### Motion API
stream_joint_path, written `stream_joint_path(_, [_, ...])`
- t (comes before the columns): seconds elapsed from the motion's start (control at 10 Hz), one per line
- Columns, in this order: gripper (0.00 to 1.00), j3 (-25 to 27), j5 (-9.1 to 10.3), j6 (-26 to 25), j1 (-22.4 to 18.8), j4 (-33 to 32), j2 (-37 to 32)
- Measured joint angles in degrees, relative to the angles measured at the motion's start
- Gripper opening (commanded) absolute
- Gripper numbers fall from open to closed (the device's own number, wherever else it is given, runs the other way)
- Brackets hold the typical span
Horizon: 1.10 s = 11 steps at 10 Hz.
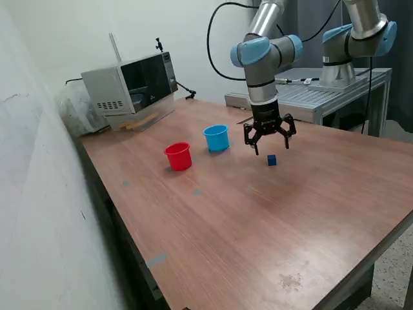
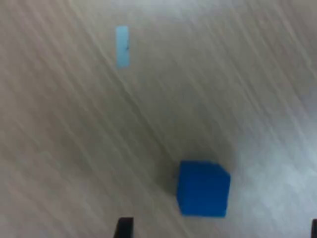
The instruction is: Place red objects in the red bin, and blue objects in the blue bin.
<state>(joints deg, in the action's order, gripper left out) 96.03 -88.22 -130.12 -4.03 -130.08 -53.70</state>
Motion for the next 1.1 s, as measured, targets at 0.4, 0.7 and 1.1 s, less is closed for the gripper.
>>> stream_joint_path(0.4, [1.00,2.8,0.27,-1.5,-0.1,-4.0,-0.4])
stream_joint_path(0.7, [1.00,2.3,0.62,-1.6,-0.1,-4.7,-0.2])
stream_joint_path(1.1, [1.00,2.9,0.73,-1.6,0.1,-5.1,1.0])
